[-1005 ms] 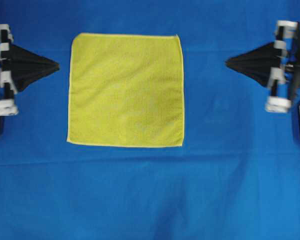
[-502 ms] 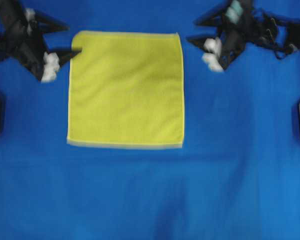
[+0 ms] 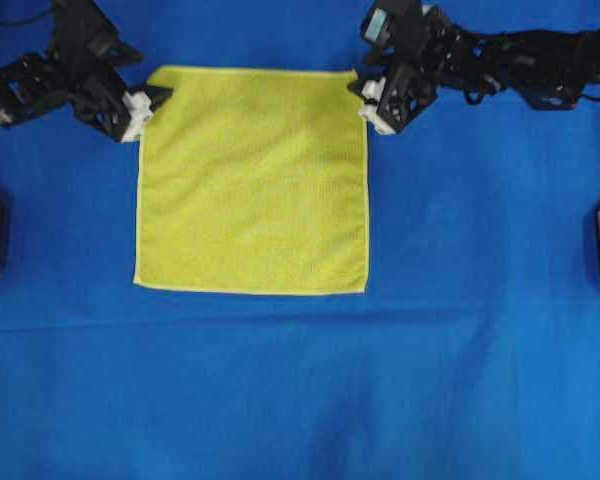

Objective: Fold the yellow towel.
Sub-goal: 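Move both grippers to the towel's far corners and grasp them, then pull the far edge toward the near edge, folding the towel in half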

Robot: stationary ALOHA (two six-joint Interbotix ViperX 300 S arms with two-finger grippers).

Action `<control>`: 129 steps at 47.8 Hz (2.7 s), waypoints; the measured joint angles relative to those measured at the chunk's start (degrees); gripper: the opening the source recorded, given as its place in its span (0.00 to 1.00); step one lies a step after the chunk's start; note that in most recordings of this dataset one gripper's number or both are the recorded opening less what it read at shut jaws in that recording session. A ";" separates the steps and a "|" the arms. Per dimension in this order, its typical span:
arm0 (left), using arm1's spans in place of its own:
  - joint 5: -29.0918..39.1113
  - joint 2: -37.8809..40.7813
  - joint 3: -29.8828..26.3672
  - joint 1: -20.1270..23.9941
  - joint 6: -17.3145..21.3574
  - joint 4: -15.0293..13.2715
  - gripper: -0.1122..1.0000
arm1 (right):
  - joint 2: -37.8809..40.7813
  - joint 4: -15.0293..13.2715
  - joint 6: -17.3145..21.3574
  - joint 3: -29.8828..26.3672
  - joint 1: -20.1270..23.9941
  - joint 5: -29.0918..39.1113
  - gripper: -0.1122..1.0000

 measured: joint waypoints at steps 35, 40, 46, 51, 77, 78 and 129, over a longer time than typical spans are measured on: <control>1.05 1.58 -0.53 -0.62 0.18 0.09 0.11 | 2.20 -0.88 -0.26 -1.14 -0.35 -1.58 0.10; 1.67 0.88 -0.53 -0.79 0.18 0.09 0.11 | 2.02 -0.88 -0.18 -1.23 -0.35 -1.67 0.10; 3.96 -2.90 -0.53 -0.79 0.35 0.09 0.11 | 0.18 -0.88 -0.18 -1.14 -0.35 -1.49 0.10; 6.24 -7.82 -0.53 -0.79 0.79 0.09 0.11 | -2.64 -0.88 -0.18 -1.05 -0.26 -1.49 0.10; 10.37 -15.47 2.72 -7.29 0.88 0.00 0.11 | -6.42 -0.88 0.09 1.23 2.90 0.00 0.10; 10.55 -15.82 2.99 -8.17 0.79 0.09 0.11 | -6.86 -0.88 0.09 1.58 3.52 0.35 0.10; 19.07 -22.06 8.00 -45.79 -13.10 0.09 0.12 | -15.64 2.20 7.47 10.72 30.50 6.15 0.10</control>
